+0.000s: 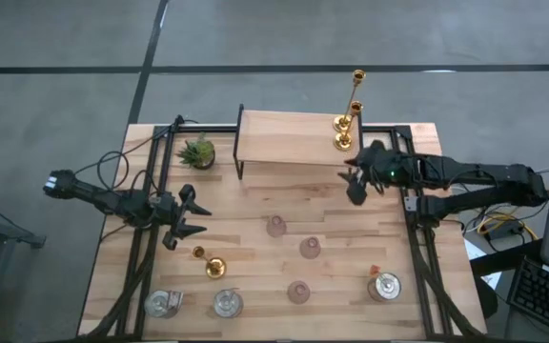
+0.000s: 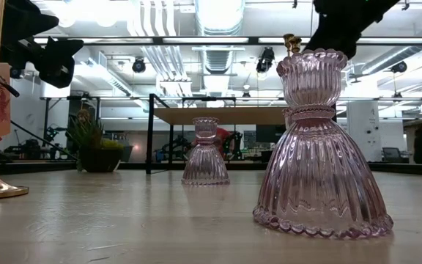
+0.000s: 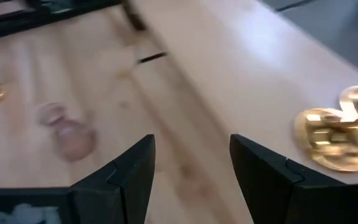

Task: Pick & Place candle stick holders
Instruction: Align the gold candle holder on the shelf with the gold candle holders

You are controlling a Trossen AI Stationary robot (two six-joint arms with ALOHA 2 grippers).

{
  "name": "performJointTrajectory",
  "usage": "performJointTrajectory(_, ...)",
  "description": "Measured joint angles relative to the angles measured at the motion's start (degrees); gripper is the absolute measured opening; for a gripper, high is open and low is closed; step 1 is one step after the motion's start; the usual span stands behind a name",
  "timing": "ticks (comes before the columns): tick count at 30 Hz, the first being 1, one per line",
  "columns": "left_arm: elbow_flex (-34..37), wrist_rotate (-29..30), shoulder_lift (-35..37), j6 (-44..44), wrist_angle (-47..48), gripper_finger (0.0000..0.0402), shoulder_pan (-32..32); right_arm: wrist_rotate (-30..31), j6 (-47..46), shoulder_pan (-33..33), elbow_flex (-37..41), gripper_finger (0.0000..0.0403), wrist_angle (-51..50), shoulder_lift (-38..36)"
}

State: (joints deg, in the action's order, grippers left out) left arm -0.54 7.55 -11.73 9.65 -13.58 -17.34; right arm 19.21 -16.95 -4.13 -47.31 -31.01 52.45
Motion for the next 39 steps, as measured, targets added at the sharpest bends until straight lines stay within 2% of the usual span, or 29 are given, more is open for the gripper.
performJointTrajectory(8, 0.01, 0.0, 0.0, 0.01, 0.02, 0.0218, 0.02, 0.02, -3.88, 13.81, 4.41, 0.0203, 6.93, 0.13)
performJointTrajectory(19, 0.01, 0.0, 0.0, 0.01, 0.02, 0.0218, 0.02, 0.23, -1.4, 29.29, 15.7, 0.0203, 30.33, 0.13)
performJointTrajectory(32, 0.01, -0.01, 0.0, 0.02, 0.02, 0.0218, 0.01, -1.8, -2.5, 36.4, 29.63, 0.0203, 54.77, 0.15)
performJointTrajectory(39, 0.01, -0.02, 0.0, 0.0, 0.02, 0.0218, 0.01, -1.67, -1.1, 36.42, 31.44, 0.0203, 59.37, 0.13)
